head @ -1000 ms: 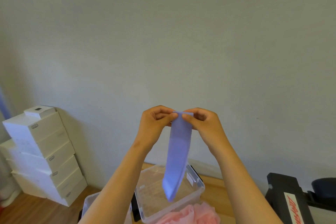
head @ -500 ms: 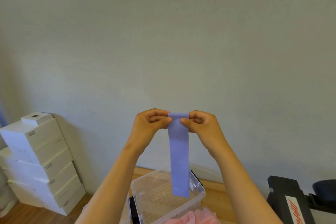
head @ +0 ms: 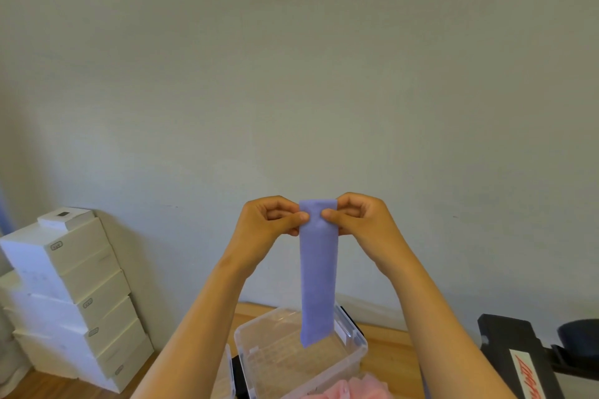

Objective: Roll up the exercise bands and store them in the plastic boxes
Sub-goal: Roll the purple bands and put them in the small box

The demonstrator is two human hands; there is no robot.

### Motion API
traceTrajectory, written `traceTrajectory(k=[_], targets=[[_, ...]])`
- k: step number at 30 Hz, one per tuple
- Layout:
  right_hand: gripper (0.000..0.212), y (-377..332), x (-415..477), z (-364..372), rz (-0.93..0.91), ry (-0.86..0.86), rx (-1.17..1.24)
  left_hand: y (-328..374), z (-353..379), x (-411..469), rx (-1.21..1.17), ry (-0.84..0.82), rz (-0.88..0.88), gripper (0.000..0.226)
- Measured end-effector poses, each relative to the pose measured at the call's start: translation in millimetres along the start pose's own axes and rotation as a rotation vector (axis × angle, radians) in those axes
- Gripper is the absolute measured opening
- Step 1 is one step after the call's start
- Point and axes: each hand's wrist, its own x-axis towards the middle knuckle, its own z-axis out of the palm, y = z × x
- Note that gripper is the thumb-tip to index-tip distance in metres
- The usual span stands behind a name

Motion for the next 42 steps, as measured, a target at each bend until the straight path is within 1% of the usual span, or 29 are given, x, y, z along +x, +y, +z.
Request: traceTrajectory(k=[5, 12, 18, 21, 23, 25, 27, 30, 33, 34, 36, 38, 40, 42], targets=[[0.013, -3.3, -2.1, 0.1, -0.017, -0.008, -0.005, 1.5, 1.5, -1.6, 0.000, 0.032, 0.016, 0.008], [0.007, -7.5, -5.1, -1.6, -0.044, -0.034, 0.029, 6.4, -1.3, -4.4, -0.028, -0.047, 0.034, 0.004], [0.004, -4.9, -9.6, -2.2, -0.050, -0.058, 0.176, 8.8, -4.1, -8.6, -0.045, -0.078, 0.070, 0.008], [0.011, -5.1, -12.0, 0.2, -0.037, -0.058, 0.268, 9.5, -2.4, -11.6, -0.176, -0.104, 0.051, 0.008], [0.020, -6.1, -12.9, 3.6, -0.033, -0.077, 0.340, 9.4, -1.4, -12.9, -0.254, -0.111, 0.026, 0.012], [0.031, -7.2, -13.4, 6.2, -0.038, -0.098, 0.396, 9.1, -1.3, -14.1, -0.308, -0.126, 0.005, 0.009], [0.037, -8.0, -13.8, 7.6, -0.047, -0.106, 0.411, 8.0, -2.0, -15.5, -0.343, -0.150, 0.005, 0.006], [0.041, -7.6, -13.7, 7.9, -0.048, -0.108, 0.412, 6.6, -2.5, -16.2, -0.369, -0.155, 0.008, 0.016], [0.044, -6.3, -12.8, 7.6, -0.047, -0.114, 0.390, 6.9, -2.9, -16.1, -0.368, -0.148, 0.025, 0.020], [0.043, -6.2, -12.6, 7.2, -0.049, -0.113, 0.376, 6.6, -3.5, -16.0, -0.356, -0.138, 0.032, 0.022], [0.034, -7.4, -12.3, 7.0, -0.058, -0.100, 0.322, 6.0, -4.3, -16.0, -0.312, -0.118, 0.053, 0.024], [0.026, -9.1, -12.8, 7.3, -0.062, -0.083, 0.256, 6.3, -4.4, -16.5, -0.236, -0.082, 0.086, 0.020], [0.020, -9.7, -12.4, 7.8, -0.063, -0.064, 0.196, 6.4, -3.5, -15.7, -0.141, -0.037, 0.116, 0.011], [0.011, -8.8, -11.6, 8.3, -0.069, -0.049, 0.139, 6.2, -2.0, -14.3, -0.042, 0.006, 0.135, 0.012]])
